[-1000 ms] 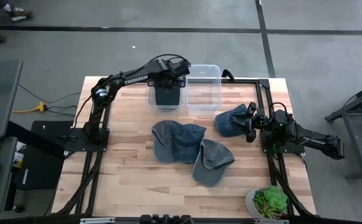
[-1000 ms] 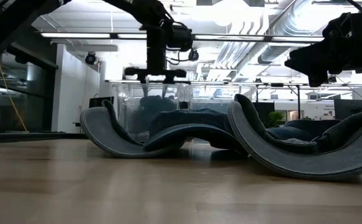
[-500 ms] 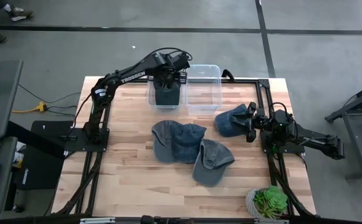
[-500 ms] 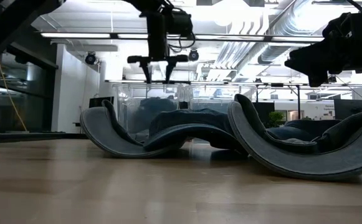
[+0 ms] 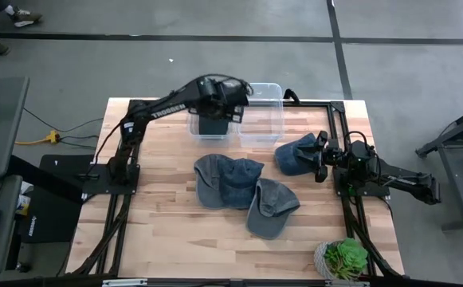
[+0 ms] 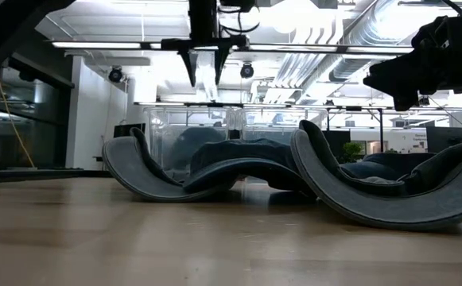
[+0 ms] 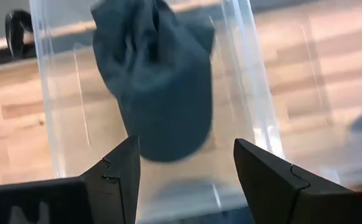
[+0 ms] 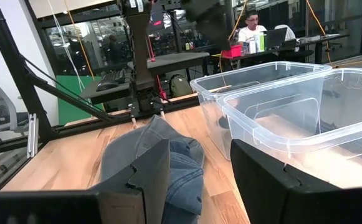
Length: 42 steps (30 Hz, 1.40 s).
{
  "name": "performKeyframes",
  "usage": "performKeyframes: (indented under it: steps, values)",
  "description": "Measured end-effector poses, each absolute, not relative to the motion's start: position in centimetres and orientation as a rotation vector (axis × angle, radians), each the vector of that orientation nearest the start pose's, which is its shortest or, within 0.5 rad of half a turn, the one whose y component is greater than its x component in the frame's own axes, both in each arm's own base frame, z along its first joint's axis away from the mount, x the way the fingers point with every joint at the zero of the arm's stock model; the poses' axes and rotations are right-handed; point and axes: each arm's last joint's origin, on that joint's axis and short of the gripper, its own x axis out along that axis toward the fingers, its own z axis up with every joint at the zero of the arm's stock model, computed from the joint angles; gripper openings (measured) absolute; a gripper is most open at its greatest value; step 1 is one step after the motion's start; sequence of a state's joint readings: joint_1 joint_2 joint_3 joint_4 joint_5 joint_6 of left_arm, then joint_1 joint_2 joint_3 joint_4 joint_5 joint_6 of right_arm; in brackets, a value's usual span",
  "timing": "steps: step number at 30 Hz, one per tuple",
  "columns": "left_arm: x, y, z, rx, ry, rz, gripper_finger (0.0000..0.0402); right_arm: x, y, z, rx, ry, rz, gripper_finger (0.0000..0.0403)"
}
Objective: Pick & Place hat
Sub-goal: Put the left blue cap into the left transparent bin
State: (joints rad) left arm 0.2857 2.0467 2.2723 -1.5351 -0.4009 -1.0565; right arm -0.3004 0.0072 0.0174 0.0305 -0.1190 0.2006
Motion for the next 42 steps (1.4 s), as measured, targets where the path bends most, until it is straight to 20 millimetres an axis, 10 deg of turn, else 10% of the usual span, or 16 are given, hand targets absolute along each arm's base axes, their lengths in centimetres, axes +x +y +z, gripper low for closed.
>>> performKeyframes:
  steps: [21, 29, 42]
  values:
    - [38.8, -2.5, 36.0, -0.783, 0.804, 1.092, 0.0203, 9.3, -2.5, 17.2, 0.192, -0.058, -0.177, 0.0165]
    - [39.8, -4.7, 36.1, -0.776, 0.715, 1.006, 0.0203, 9.3, -2.5, 17.2, 0.192, -0.058, -0.177, 0.0165]
    - [45.2, -5.6, 28.3, -0.871, 0.935, 0.923, 0.0203, 9.4, -2.5, 17.2, 0.192, -0.057, -0.177, 0.0165]
